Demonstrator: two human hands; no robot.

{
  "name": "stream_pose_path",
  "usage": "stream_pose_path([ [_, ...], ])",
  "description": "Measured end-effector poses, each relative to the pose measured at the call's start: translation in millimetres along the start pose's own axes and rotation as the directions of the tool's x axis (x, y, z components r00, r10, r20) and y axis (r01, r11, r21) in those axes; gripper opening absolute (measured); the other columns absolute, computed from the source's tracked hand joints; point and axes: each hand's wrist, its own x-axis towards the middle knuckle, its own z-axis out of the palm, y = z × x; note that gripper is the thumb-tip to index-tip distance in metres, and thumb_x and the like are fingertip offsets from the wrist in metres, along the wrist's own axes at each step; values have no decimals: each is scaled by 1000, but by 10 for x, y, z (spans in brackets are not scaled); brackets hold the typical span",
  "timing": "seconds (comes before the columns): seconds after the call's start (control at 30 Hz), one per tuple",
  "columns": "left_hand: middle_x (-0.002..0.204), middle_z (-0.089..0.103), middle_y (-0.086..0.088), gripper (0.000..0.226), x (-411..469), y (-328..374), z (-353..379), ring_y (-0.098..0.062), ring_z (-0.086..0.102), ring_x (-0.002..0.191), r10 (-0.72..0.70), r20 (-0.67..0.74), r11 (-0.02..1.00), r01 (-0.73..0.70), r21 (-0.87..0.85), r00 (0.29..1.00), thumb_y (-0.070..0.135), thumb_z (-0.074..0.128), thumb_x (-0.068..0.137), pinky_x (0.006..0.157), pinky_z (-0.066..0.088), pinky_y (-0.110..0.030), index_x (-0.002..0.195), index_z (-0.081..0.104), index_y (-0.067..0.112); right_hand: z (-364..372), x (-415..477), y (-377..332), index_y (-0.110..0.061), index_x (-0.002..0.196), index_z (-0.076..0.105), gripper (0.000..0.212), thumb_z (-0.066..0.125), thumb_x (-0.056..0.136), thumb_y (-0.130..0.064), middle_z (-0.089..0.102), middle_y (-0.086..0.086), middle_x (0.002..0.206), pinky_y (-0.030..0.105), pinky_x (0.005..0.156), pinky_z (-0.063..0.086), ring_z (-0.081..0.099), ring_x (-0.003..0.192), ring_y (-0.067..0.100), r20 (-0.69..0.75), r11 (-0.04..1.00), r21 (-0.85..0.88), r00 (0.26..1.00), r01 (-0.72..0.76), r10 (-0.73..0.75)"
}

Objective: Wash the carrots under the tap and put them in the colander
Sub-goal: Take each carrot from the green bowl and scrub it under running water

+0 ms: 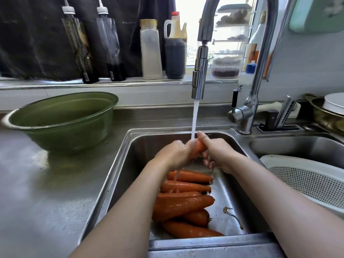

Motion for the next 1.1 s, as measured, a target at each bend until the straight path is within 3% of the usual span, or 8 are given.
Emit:
stream_pose_path([
  [0.13, 78, 69, -5, 56, -75, -6, -73, -19, 59, 60, -22, 268, 950, 103, -294, 963, 48, 27, 111, 64, 50, -32, 104, 67, 10, -2, 6, -6, -5, 74, 57, 60, 57, 99, -60, 51, 5, 49, 22, 38, 39, 51, 38, 19, -63, 999, 11, 997, -40, 41],
  [0.3, 118, 66, -3, 36, -56, -114, -122, -18, 73, 81, 108, 275, 929, 2, -371, 955, 35, 50, 108, 71, 60, -33, 143, 43, 38, -32, -75, -14, -1, 91, 59, 56, 53, 102, -56, 53, 7, 55, 25, 41, 47, 56, 41, 19, 50, 997, 50, 997, -62, 60],
  [0.47, 105, 69, 0, 25, -55, -144, 39, -18, 67, 91, 132, 211, 955, -67, -288, 969, 40, 54, 105, 85, 56, -38, 125, 58, 25, 15, -94, -21, 0, 106, 57, 61, 34, 108, -57, 57, 10, 58, 28, 43, 49, 59, 45, 23, 170, 999, -14, 984, -45, 47],
  [0.57, 109, 75, -2, 53, -68, -158, -25, -25, 73, 98, 84, 161, 948, -29, -316, 983, 71, 50, 96, 94, 59, -45, 121, 66, 28, -17, -94, -38, 3, 93, 60, 72, 27, 108, -59, 59, 12, 61, 26, 42, 45, 55, 43, 23, 234, 998, 18, 971, -56, 50],
  [0.73, 64, 68, 2, 85, -78, -265, -112, -11, 61, 52, -62, 159, 958, 104, -269, 985, 88, 28, 90, 65, 51, -31, 100, 75, 17, 11, -91, -40, -10, 93, 55, 52, 27, 111, -49, 52, 7, 60, 23, 42, 35, 44, 39, 17, 323, 999, 50, 946, -10, -6],
  [0.87, 81, 77, -6, 74, -57, -309, -92, -19, 72, 72, -86, 196, 907, 158, -390, 977, 83, 31, 94, 86, 58, -42, 114, 73, 26, 13, -108, -22, -15, 111, 55, 29, 37, 112, -38, 52, 7, 62, 24, 41, 36, 44, 43, 18, 323, 998, 60, 946, 18, -36],
  [0.93, 84, 75, -5, 61, -103, -267, -87, -19, 71, 72, -94, 247, 840, 210, -501, 964, 72, 36, 100, 74, 59, -35, 132, 63, 27, 0, -119, -12, -15, 105, 54, 30, 40, 111, -41, 51, 7, 63, 24, 43, 37, 45, 44, 18, 325, 999, 49, 945, 10, -26],
  [1.1, 70, 66, -12, 76, -133, -186, -85, -19, 63, 58, -118, 357, 788, 306, -534, 927, 72, 31, 101, 56, 54, -28, 116, 65, 6, -67, -122, -25, -16, 110, 59, 32, 45, 109, -45, 48, 3, 63, 25, 45, 35, 43, 47, 17, 318, 997, 79, 947, 20, -44],
])
